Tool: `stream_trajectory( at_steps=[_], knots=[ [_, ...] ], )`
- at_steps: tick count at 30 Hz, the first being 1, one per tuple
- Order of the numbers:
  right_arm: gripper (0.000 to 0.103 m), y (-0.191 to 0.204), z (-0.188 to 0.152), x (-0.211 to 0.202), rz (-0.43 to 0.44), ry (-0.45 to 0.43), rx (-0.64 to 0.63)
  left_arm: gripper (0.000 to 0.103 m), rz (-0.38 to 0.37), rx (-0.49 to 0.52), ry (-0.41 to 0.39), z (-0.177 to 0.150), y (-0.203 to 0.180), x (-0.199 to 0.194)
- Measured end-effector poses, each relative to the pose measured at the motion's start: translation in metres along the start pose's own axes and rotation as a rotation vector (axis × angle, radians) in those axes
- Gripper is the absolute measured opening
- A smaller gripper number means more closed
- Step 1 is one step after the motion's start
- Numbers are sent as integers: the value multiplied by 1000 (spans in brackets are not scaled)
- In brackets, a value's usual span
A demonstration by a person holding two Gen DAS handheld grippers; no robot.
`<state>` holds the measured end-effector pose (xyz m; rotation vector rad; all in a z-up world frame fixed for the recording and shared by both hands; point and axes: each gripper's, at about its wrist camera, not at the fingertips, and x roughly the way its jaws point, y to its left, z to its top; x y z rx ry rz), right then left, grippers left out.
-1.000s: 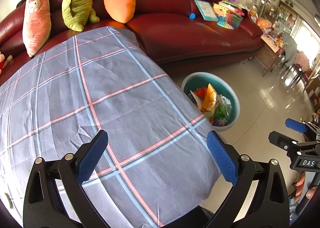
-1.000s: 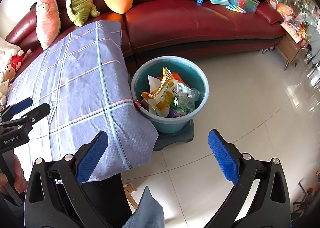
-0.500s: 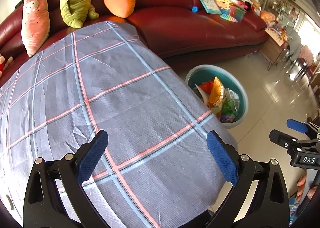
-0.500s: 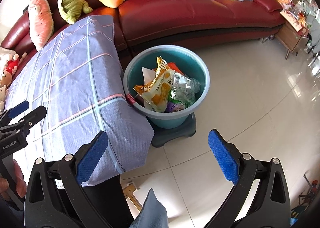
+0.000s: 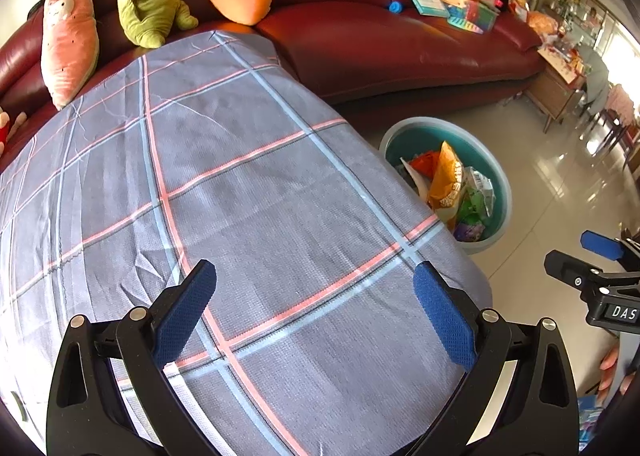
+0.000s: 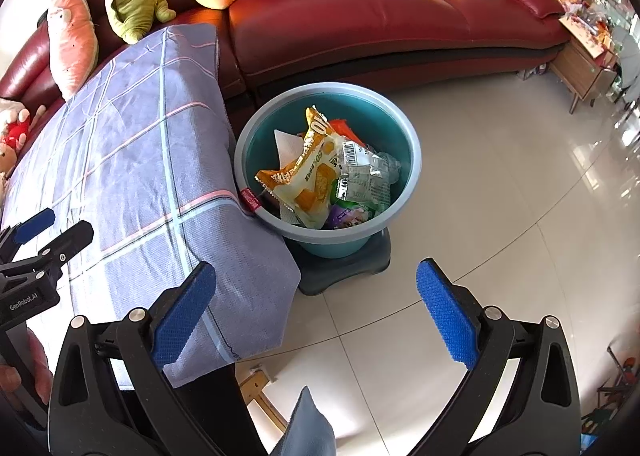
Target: Collect trash
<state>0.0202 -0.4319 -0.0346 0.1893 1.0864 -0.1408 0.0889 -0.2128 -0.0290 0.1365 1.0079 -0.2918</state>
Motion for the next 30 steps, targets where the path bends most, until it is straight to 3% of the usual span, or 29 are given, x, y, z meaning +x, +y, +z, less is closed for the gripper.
stream_trajectory(
  at_steps=[30],
  knots=[
    [96,-1,16,19,-52,10,-15,99,4,-21,41,6,12,29]
  ],
)
